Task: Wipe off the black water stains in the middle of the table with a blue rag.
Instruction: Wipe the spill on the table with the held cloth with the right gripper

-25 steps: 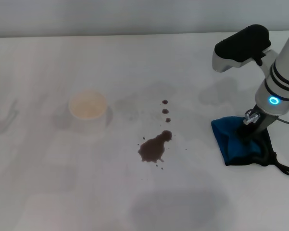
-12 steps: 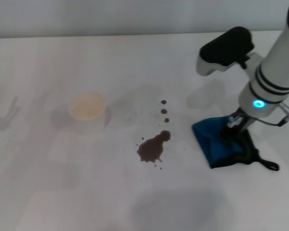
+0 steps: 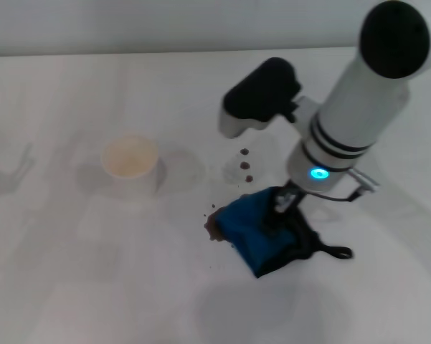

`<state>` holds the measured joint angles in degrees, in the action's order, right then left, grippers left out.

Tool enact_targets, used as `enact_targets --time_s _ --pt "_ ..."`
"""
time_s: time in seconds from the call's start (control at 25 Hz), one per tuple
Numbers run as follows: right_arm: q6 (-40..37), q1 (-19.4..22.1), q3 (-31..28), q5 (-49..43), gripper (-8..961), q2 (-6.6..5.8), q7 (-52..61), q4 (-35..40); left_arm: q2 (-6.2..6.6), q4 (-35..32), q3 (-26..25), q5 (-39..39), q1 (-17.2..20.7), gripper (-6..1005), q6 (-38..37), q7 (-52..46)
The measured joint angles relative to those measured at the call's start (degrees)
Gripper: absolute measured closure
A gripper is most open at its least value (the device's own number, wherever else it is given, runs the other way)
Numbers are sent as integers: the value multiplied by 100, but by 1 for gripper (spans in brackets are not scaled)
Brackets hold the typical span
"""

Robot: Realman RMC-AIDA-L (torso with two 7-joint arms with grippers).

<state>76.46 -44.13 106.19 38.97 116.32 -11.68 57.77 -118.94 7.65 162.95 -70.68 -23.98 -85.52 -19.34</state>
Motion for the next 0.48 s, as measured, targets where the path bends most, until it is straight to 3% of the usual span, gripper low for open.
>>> enact_targets --time_s 0.24,0.48 --pt "-279 -409 687 412 899 -4 188 52 5 -50 0 5 -3 108 -4 0" --pt "-366 -644 973 826 898 -7 108 38 -1 -61 0 21 -16 108 -17 0"
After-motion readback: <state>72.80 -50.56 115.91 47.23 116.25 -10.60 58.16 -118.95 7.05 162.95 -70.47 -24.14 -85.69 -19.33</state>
